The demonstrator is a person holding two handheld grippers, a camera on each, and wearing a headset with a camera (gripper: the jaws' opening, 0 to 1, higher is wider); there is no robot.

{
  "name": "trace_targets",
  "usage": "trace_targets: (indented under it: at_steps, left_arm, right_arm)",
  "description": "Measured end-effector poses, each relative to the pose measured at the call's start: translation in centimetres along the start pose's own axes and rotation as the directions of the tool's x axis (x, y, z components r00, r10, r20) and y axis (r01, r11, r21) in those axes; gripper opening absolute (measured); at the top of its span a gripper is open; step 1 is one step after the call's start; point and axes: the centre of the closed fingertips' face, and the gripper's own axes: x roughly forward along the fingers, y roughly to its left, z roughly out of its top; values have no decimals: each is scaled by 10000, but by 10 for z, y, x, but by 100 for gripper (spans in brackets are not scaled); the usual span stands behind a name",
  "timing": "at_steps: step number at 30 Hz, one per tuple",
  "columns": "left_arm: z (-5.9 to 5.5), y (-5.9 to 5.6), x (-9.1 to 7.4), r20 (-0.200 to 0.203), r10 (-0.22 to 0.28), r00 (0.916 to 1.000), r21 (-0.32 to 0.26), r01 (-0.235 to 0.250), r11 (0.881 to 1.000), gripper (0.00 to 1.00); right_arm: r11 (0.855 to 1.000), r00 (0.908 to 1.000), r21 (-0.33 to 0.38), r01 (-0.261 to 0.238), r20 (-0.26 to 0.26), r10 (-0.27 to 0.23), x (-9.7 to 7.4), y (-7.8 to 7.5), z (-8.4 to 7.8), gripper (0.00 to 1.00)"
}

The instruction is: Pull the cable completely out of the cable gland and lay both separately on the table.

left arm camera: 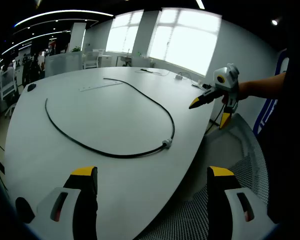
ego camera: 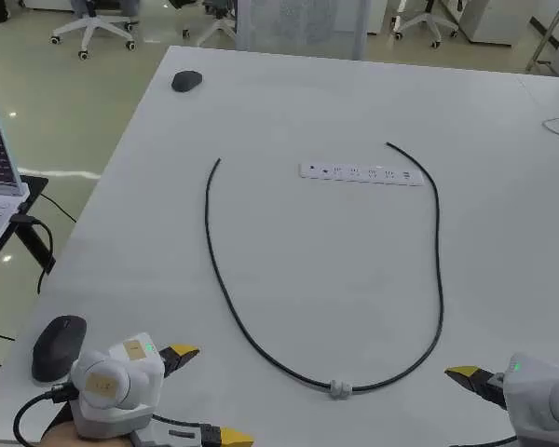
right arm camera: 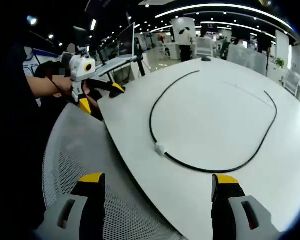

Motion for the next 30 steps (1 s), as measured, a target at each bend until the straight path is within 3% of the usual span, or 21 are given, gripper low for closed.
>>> trace_targets:
  at_steps: [16, 20, 30]
  left_arm:
    - [-11, 2, 4, -585, -18, 9983, 373, 40, 9993, 89]
    - [-16, 4, 5, -946, 32, 9955, 744, 38, 9972, 89]
    - [-16, 8, -1, -1326, 77, 9911, 1720, 153, 9850, 88]
  right_arm:
    - [10000, 9999, -52, 56, -124, -57, -3, -3, -4, 90]
    - [9999, 9999, -157, -36, -155, 33, -1, -1, -1, 90]
    - [9980, 9986, -427, -457, -303, 444, 4, 7, 3, 91]
